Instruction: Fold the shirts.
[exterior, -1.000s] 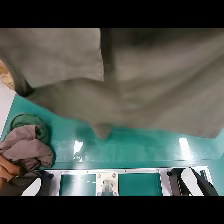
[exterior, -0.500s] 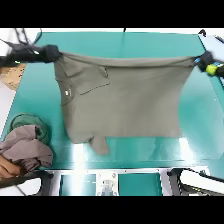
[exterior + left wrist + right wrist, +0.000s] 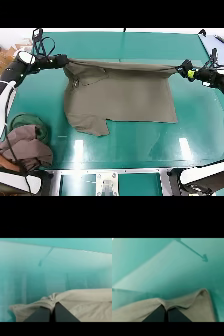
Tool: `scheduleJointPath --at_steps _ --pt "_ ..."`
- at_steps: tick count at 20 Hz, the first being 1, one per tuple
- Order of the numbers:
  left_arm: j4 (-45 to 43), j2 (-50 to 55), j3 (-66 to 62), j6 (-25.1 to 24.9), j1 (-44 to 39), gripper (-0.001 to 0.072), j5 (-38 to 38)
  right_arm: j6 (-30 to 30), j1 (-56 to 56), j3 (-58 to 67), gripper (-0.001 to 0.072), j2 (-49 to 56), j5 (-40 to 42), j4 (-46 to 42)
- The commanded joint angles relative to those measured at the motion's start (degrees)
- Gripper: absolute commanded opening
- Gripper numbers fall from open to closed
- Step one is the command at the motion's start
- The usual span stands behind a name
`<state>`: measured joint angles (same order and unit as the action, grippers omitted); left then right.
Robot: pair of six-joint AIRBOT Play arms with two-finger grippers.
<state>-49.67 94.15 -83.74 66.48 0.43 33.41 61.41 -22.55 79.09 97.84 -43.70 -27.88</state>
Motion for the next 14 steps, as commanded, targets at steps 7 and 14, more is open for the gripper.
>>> scheduleJointPath --at_steps 7,14 --pt "-4.6 2.6 4.9 -2.4 0.0 0.0027 8.3 3.1 -0.1 -5.3 0.0014 1.2 -7.2 -16.4" --pt "-4.3 4.8 5.4 -2.3 0.0 0.0027 13.2 3.2 -0.2 -7.2 0.0014 1.1 -8.4 -16.5"
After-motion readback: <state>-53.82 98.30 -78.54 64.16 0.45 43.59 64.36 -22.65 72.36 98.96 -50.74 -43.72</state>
